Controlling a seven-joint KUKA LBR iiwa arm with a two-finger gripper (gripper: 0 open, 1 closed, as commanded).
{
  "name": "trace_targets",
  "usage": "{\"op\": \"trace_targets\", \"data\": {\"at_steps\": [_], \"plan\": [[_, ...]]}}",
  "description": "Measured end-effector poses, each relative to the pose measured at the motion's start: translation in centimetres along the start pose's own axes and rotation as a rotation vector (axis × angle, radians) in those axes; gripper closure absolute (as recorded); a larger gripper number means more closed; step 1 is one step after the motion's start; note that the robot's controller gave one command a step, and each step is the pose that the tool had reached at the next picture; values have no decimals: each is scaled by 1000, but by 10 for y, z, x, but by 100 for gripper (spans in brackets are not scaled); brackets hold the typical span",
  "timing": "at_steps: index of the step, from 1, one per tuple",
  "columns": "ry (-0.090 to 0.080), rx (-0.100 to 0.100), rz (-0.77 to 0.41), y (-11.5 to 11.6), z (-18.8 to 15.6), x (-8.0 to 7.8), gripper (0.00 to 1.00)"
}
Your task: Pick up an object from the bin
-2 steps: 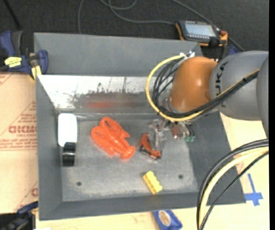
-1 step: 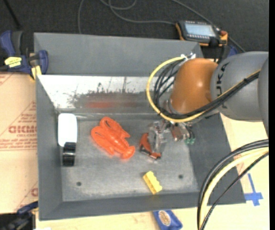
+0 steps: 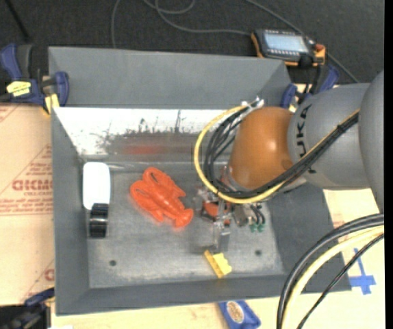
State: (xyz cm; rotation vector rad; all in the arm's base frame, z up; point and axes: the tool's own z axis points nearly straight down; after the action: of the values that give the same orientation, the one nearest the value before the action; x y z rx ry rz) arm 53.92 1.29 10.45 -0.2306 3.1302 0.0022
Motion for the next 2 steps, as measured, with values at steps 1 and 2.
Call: {"op": "trace_targets", "data": {"at_steps": [1, 2], "plan": [[0, 0, -1, 0, 0, 0, 0], [1, 2, -18, 6, 0, -46, 0]]}}
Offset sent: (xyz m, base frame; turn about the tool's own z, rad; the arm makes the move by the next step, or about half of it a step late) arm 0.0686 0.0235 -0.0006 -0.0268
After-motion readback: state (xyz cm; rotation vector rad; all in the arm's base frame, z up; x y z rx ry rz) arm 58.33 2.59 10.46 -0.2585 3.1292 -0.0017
